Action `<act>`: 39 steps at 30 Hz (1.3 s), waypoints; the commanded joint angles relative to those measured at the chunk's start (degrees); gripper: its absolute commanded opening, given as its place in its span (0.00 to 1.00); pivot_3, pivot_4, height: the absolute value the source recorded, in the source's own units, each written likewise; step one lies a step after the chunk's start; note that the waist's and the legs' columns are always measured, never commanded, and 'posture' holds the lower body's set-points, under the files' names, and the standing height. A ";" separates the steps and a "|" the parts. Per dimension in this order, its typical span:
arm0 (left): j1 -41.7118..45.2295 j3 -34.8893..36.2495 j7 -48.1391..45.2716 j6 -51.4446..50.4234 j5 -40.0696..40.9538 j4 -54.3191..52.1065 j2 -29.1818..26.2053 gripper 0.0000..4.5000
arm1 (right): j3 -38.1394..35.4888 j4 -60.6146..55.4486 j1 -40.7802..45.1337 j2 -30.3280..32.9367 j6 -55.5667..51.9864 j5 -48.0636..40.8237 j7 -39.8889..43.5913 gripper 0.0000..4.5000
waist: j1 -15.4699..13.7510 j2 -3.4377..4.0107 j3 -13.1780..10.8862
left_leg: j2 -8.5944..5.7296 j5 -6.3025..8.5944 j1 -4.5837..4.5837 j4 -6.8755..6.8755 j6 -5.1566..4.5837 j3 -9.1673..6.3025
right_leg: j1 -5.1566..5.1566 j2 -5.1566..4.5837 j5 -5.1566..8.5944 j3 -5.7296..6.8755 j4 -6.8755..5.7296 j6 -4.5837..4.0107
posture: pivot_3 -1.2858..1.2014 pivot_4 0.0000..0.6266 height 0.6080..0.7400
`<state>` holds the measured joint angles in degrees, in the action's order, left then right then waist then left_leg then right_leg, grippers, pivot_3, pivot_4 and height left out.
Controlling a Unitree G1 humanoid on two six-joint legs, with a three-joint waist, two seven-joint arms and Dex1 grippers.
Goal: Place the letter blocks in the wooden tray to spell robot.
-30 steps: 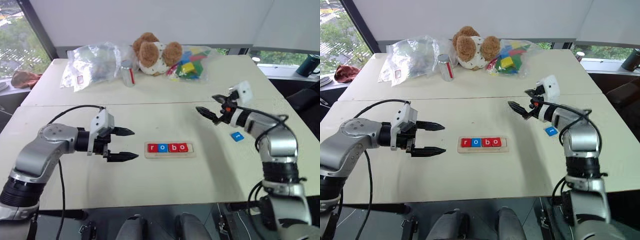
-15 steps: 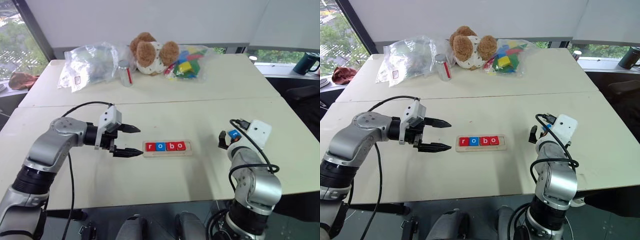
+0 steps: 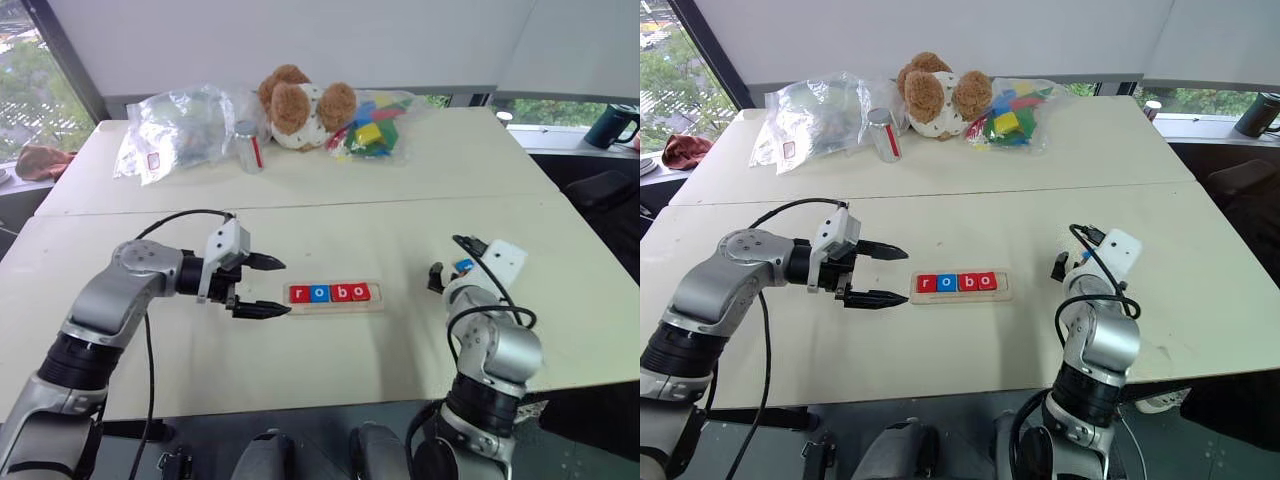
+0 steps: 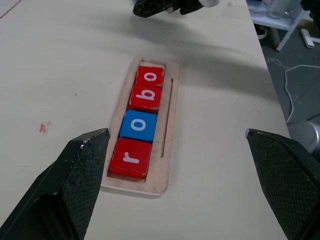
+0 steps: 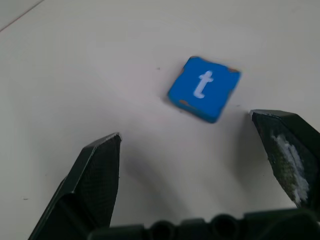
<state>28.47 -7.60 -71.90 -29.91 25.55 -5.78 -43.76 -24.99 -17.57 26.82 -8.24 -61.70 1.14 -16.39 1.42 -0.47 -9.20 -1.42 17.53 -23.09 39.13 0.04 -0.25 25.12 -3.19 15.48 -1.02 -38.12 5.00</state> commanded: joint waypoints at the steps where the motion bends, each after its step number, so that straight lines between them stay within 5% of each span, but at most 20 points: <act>1: -0.70 2.04 0.72 -0.12 0.50 -2.26 -0.91 1.00 | 0.27 3.96 1.85 -2.04 3.63 -1.86 -1.08 0.99 | 0.05 -0.01 0.00 | 0.00 0.00 0.01 0.01 0.00 0.01 | -0.02 -0.01 0.00 0.00 0.01 0.00 | 0.52 0.24 1.00; 8: -2.02 2.37 1.95 -0.45 0.89 -3.36 -0.92 1.00 | 0.31 12.75 4.57 -1.25 7.94 -1.45 -5.51 0.99 | 1.11 -0.03 0.02 | 0.00 0.05 0.71 -0.04 -0.07 0.00 | -0.72 -0.04 0.00 -0.01 0.11 -0.01 | 0.52 0.24 1.00; 11: -2.28 2.55 2.36 -0.60 1.00 -3.51 -0.89 1.00 | 0.53 14.39 4.17 -1.08 7.82 -1.32 -7.26 0.81 | 1.13 -0.06 0.04 | 0.00 0.05 0.72 -0.04 -0.07 -0.01 | -0.73 -0.04 0.00 -0.02 0.10 -0.01 | 0.52 0.24 1.00; 16: -2.61 2.70 2.69 -0.72 1.13 -3.74 -0.93 1.00 | 1.71 13.48 2.12 -2.08 6.52 -1.32 -8.37 0.27 | 1.15 -0.09 0.05 | 0.03 0.05 0.72 -0.04 -0.07 -0.02 | -0.71 -0.03 0.00 -0.02 0.10 -0.01 | 0.52 0.24 1.00; 17: -2.62 2.68 2.70 -0.64 1.10 -3.64 -0.90 1.00 | 2.51 13.31 1.74 -2.05 6.52 -1.22 -8.09 0.25 | 1.14 -0.09 0.05 | 0.04 0.05 0.72 -0.06 -0.07 -0.03 | -0.71 -0.03 0.00 -0.01 0.09 -0.01 | 0.52 0.24 1.00; 23: -2.27 2.36 2.61 -0.55 1.04 -3.18 -0.66 1.00 | 10.84 9.86 -1.50 3.33 8.35 0.51 -2.03 0.25 | 1.28 -0.09 0.05 | 0.07 0.06 0.72 -0.15 -0.07 -0.03 | -0.67 -0.01 0.01 -0.01 0.11 -0.01 | 0.52 0.24 1.00; 31: -0.96 1.61 0.44 0.80 0.23 -1.08 -1.16 1.00 | 19.71 -14.26 -14.21 19.67 -3.42 -5.91 17.63 0.25 | 0.79 -0.03 0.01 | 0.06 0.10 0.66 -0.15 -0.15 -0.04 | -0.66 0.01 0.02 0.00 0.18 0.00 | 0.52 0.24 1.00; 39: 2.38 0.39 -2.47 2.75 -1.29 2.96 -1.12 1.00 | 16.57 -27.32 -20.11 13.92 -18.70 -7.65 16.47 0.25 | 0.81 -0.05 0.02 | 0.05 0.11 0.62 -0.06 -0.17 -0.02 | -0.70 0.01 0.02 -0.02 0.25 0.00 | 0.52 0.24 1.00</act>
<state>29.94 -7.66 -73.70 -28.08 24.35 -2.91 -44.74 -7.47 -42.88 5.74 6.98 -78.91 -6.99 1.34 2.22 -0.52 -9.19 -1.37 17.64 -22.45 39.07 -0.13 -0.28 24.42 -3.18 15.50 -1.03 -37.87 5.00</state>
